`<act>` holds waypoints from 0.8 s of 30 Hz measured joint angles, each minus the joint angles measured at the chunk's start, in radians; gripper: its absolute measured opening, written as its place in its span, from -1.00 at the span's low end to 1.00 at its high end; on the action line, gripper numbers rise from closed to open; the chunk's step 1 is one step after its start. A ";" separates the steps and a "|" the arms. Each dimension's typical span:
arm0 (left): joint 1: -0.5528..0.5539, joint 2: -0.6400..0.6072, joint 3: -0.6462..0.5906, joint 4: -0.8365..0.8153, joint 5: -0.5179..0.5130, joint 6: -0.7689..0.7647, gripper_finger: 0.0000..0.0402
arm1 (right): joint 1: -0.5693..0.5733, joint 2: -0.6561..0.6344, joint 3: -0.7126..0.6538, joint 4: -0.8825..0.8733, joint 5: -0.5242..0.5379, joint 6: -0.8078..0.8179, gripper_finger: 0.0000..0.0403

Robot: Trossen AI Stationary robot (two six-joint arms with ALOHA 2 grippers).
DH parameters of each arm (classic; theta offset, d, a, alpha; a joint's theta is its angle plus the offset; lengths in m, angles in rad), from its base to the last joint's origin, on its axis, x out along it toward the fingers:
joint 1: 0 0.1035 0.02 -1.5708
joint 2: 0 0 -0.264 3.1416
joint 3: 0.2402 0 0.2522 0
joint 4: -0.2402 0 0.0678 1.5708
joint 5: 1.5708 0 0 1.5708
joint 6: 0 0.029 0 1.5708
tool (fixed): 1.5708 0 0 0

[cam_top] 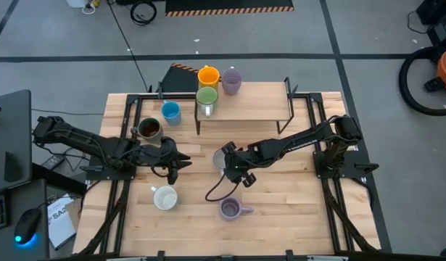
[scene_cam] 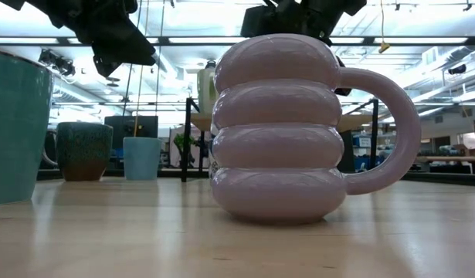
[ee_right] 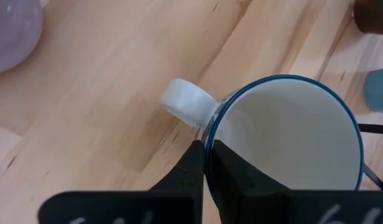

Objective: Place coffee mugs
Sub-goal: Put the blue mug on the shelf

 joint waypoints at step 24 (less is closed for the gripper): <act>0.000 0.000 0.000 0.000 0.003 0.048 -0.45 | -0.084 -0.005 0.367 -0.510 -0.033 -0.033 -0.88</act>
